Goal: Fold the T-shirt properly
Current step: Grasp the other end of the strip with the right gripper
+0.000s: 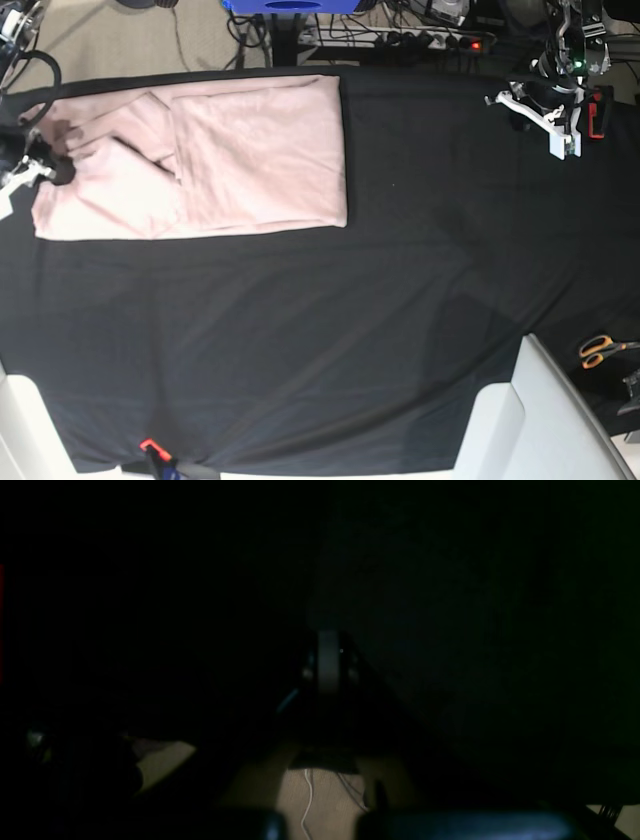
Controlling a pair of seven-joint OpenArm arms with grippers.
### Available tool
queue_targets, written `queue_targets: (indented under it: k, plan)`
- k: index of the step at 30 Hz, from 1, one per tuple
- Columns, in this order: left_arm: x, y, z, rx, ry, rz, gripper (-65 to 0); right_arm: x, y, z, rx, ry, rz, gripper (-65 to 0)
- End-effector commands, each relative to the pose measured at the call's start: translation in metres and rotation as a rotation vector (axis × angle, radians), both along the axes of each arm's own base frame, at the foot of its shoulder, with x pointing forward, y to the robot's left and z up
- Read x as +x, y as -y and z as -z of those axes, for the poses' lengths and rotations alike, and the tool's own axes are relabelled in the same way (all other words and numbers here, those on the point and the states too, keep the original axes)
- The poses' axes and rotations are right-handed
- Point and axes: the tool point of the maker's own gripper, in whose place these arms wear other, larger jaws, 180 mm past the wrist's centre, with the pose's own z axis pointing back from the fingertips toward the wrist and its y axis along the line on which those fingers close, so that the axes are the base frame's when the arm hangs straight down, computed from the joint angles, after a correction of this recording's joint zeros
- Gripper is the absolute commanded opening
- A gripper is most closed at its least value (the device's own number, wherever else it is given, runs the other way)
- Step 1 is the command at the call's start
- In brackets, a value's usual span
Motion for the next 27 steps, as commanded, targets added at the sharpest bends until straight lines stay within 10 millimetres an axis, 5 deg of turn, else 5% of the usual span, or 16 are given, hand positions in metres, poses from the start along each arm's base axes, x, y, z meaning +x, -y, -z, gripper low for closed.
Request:
queue_targets:
  k: [1,12,20,27]
  plan:
    - [0.005,-0.005,-0.008,0.013,0.029,0.007,-65.0,-0.053,-0.023,0.025,0.016,-0.227,-0.128,-65.0]
    - [0.007,-0.003,-0.009,0.012,0.034,0.009,-65.0,-0.037,-0.028,0.003,-0.095,-0.107,-0.194,-64.5]
    - [0.007,-0.003,-0.009,0.013,0.036,0.010,-65.0,-0.017,-0.057,-0.062,-0.378,0.110,-0.331,-64.5]
    - [0.007,-0.003,-0.009,0.013,0.036,0.010,-65.0,0.007,-0.116,-0.088,-0.572,0.271,-0.538,-64.7]
